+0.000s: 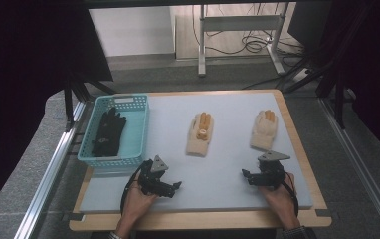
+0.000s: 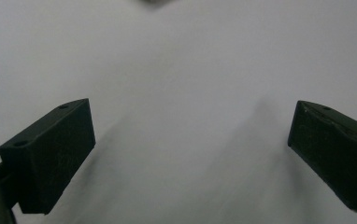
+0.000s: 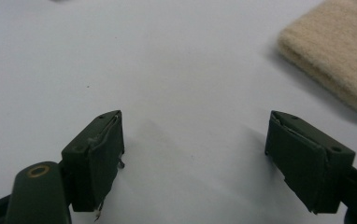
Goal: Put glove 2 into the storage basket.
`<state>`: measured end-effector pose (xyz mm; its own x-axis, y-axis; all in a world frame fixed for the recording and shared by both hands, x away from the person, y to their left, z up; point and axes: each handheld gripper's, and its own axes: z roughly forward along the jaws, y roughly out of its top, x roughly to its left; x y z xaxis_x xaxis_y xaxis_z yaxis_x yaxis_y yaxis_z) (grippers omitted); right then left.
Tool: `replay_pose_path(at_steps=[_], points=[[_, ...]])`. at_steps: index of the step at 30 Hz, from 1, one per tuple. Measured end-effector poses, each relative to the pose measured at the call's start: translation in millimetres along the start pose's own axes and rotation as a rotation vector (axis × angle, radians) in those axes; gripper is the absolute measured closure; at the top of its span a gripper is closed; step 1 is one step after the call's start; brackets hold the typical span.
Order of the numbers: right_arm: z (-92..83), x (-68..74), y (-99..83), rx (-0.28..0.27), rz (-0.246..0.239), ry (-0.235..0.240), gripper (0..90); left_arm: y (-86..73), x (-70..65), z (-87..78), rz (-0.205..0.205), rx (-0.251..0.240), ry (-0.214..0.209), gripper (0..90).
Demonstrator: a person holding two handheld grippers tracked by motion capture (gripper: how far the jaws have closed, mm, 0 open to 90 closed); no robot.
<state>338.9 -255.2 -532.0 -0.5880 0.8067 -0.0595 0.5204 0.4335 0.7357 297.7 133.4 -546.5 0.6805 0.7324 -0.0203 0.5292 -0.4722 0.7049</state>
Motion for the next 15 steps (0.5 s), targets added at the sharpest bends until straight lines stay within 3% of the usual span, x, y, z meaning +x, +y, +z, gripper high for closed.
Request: replay_pose_path(at_steps=[5,15], points=[[0.0,-0.3,0.0,0.0,0.002,0.003,19.3,-1.9,2.9,1.7,-0.032,0.012,0.003,1.2],[-1.1,-1.9,-0.1,-0.009,0.014,0.009,22.9,-2.2,2.7,2.2,-0.032,0.01,0.004,1.2]])
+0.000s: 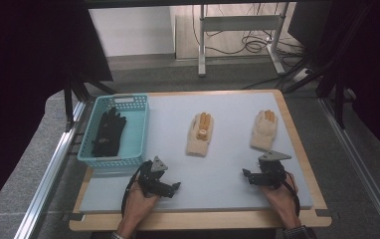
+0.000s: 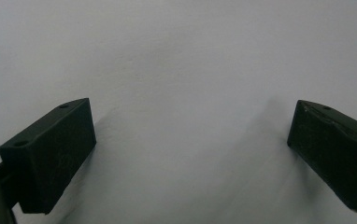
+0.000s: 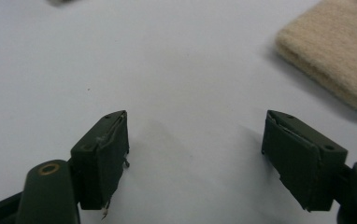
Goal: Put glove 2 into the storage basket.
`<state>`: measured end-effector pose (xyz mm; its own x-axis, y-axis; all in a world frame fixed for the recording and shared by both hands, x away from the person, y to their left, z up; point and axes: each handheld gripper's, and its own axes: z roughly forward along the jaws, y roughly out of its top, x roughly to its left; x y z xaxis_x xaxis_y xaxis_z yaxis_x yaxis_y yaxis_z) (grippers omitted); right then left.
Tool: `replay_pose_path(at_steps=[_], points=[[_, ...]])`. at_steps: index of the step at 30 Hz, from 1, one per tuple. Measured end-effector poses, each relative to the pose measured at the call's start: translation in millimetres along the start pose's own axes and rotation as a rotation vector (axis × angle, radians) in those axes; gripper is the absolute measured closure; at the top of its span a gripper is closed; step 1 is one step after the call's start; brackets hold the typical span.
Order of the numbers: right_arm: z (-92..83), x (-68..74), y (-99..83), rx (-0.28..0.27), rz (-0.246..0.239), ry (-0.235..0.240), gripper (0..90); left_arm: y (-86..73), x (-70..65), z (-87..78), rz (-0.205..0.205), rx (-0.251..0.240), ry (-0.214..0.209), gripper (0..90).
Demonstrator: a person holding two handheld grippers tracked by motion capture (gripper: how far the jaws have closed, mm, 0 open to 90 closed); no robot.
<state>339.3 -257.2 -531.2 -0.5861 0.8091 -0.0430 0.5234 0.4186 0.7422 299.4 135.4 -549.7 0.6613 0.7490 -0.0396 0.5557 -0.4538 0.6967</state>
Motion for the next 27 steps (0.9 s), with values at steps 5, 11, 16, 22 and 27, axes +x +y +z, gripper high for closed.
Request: replay_pose_path(at_steps=[5,11,16,22,27], points=[[-3.6,-5.7,1.3,-0.007,0.036,0.022,28.7,-0.1,0.0,0.0,-0.001,-0.001,0.0,1.2],[-15.2,-21.2,14.5,-0.036,0.029,-0.01,45.0,-0.2,0.0,0.0,-0.001,-0.002,0.001,1.3],[-22.0,-41.9,30.3,-0.055,0.041,-0.053,59.0,-0.2,0.0,-0.1,-0.001,-0.002,0.001,1.3],[-15.1,-74.7,49.4,-0.061,0.088,-0.101,64.4,-0.3,0.0,-0.1,-0.001,-0.002,0.001,1.4],[3.5,-94.0,64.1,-0.056,0.078,-0.16,45.5,-0.2,0.2,-0.1,0.001,-0.001,0.001,1.4]])
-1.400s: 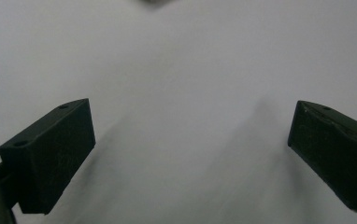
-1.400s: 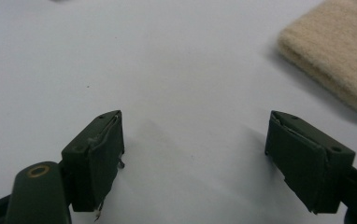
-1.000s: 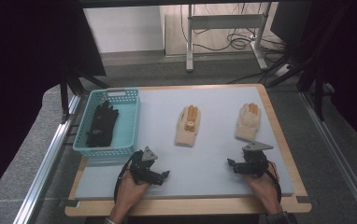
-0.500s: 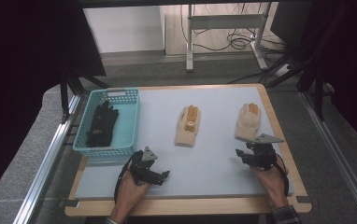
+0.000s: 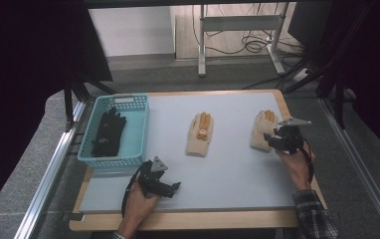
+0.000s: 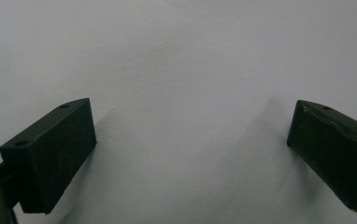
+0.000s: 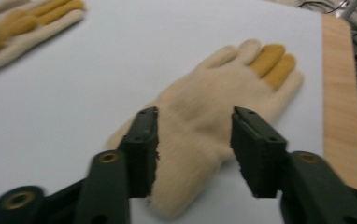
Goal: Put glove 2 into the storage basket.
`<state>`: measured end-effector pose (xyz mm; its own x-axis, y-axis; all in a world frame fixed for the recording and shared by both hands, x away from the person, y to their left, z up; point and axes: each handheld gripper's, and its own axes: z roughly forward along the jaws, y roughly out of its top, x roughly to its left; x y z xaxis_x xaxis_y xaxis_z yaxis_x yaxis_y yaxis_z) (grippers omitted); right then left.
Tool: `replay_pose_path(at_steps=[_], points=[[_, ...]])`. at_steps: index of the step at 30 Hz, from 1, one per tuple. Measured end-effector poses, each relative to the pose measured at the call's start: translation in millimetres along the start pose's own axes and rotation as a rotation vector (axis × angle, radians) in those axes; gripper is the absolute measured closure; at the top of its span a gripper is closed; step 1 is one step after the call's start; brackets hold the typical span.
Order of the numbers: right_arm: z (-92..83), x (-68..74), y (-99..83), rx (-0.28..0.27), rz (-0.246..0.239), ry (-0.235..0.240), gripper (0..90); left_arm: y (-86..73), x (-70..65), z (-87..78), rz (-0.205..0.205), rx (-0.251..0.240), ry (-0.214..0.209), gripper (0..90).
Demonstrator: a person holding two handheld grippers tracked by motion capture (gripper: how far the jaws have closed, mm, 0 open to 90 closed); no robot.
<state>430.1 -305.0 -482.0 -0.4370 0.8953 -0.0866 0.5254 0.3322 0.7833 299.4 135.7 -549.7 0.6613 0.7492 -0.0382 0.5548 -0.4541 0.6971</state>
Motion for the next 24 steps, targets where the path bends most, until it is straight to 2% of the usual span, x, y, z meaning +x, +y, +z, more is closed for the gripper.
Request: replay_pose_path(at_steps=[5,9,12,14,16,19,24], points=[[22.6,-8.0,10.9,0.007,0.011,-0.011,32.9,0.0,0.2,-0.1,0.002,0.002,0.0,1.4],[44.8,-10.7,15.4,0.028,0.011,-0.016,29.5,0.1,0.2,-0.2,0.002,0.002,-0.001,1.4],[62.8,-13.9,13.1,0.075,0.012,-0.023,28.4,0.1,0.2,-0.2,0.002,0.002,-0.001,1.4],[71.7,-14.5,8.8,0.11,0.02,-0.023,31.8,0.0,0.2,-0.2,0.001,0.002,-0.001,1.4],[70.9,-15.8,5.8,0.093,0.06,-0.007,40.4,0.1,0.2,-0.2,0.002,0.002,-0.001,1.4],[66.7,-14.6,5.8,0.107,0.067,-0.014,51.4,0.0,0.2,-0.2,0.002,0.002,-0.001,1.4],[60.5,-14.8,4.1,0.103,0.083,0.003,57.7,0.1,0.2,-0.2,0.002,0.003,-0.001,1.4]])
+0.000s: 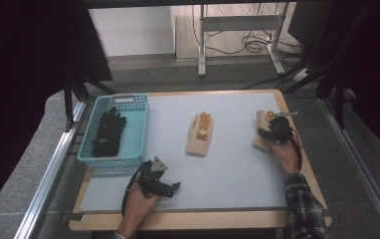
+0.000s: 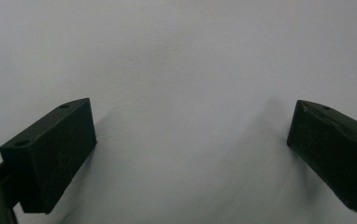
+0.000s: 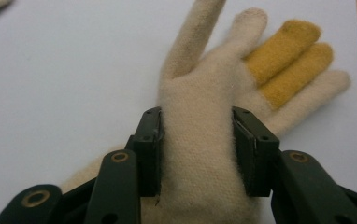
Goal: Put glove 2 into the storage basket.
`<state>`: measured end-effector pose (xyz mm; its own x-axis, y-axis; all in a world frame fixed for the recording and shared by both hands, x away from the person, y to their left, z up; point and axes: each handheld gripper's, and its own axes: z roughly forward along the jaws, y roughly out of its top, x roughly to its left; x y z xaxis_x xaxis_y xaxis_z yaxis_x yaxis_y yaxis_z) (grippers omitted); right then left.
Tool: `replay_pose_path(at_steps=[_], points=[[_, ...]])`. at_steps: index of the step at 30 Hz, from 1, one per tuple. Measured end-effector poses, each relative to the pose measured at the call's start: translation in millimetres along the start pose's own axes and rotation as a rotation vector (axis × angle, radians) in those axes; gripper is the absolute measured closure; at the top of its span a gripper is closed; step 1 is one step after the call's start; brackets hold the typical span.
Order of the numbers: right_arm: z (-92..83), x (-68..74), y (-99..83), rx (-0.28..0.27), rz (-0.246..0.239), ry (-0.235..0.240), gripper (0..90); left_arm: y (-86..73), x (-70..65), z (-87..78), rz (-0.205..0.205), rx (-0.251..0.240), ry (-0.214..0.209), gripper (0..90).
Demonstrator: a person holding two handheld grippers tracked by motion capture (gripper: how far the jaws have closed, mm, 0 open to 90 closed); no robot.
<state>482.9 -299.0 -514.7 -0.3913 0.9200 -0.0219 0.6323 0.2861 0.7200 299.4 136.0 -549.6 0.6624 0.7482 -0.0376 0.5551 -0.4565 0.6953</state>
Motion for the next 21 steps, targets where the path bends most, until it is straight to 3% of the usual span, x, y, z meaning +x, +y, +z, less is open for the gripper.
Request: replay_pose_path(at_steps=[7,12,16,21], points=[[-19.9,6.4,-0.9,-0.04,-0.006,0.035,59.2,-0.1,0.0,0.1,0.0,-0.001,0.0,1.5],[-48.3,21.3,2.2,-0.099,-0.015,0.085,59.2,-0.1,-0.1,0.2,-0.002,-0.002,0.001,1.5],[-74.8,43.8,5.5,-0.14,-0.044,0.149,59.0,-0.1,-0.1,0.1,-0.001,-0.001,0.0,1.5],[-99.6,84.8,2.2,-0.163,-0.12,0.221,58.9,-0.1,-0.1,0.1,0.0,-0.001,0.001,1.5]])
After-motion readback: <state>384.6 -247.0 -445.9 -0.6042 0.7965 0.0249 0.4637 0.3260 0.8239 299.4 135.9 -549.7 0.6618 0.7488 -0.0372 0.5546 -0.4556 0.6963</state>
